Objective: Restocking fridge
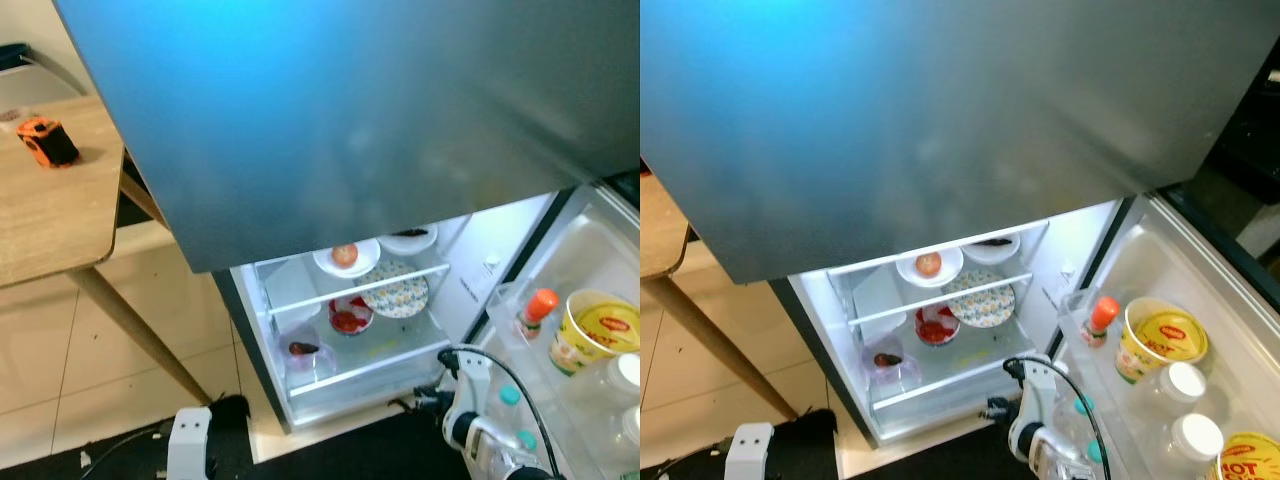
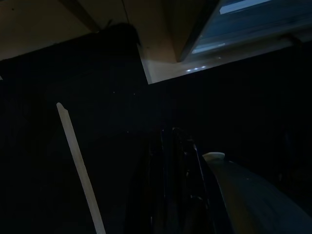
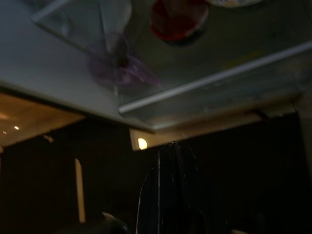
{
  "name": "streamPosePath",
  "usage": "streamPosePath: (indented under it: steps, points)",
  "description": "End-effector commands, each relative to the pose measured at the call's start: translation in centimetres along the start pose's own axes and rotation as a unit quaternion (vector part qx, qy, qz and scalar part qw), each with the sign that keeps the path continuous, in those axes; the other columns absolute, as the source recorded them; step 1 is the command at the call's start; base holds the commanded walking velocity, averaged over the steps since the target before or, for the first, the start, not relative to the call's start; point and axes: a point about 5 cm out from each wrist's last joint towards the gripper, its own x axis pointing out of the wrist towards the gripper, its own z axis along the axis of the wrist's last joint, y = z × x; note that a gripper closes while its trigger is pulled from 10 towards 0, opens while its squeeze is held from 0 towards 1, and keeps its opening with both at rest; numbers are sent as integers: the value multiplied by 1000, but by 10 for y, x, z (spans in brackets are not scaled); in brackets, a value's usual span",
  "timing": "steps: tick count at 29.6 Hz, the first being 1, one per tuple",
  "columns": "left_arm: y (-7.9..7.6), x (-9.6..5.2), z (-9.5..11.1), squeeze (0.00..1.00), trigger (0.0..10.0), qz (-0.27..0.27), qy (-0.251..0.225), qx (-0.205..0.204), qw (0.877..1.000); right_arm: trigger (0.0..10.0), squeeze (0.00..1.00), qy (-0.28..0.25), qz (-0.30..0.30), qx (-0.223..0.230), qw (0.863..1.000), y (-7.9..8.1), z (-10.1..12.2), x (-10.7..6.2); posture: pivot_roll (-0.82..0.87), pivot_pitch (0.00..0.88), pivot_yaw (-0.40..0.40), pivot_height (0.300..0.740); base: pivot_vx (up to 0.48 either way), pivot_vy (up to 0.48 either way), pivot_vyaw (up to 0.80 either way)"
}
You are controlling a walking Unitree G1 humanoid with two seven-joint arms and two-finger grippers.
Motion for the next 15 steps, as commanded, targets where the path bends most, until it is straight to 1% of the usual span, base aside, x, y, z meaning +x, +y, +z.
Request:
streamPosePath:
  steps: [1, 5, 9, 12, 15]
  points:
    - [-6, 0, -8, 0, 10000, -5, 14, -6, 1000, 10000, 0, 33, -8, -6, 999, -1, -15, -4, 7, 21, 1, 740, 0, 0, 0]
    - [-7, 0, -9, 0, 10000, -6, 15, -6, 1000, 10000, 0, 42, -12, -9, 999, -2, -20, -5, 7, 21, 1, 740, 0, 0, 0]
    - [-12, 1, -9, 0, 10000, -10, 23, -12, 1000, 10000, 0, 77, -35, -19, 996, -7, -38, -13, -8, 15, -3, 740, 0, 0, 0]
    - [-12, 1, -9, 0, 10000, -10, 22, -12, 1000, 10000, 0, 78, -35, -19, 996, -7, -39, -13, -8, 15, -3, 740, 0, 0, 0]
    - [-13, 1, -9, 0, 10000, -14, 25, -9, 1000, 10000, 0, 86, -39, -12, 995, -8, -44, -16, -10, 15, -2, 740, -270, 0, 0]
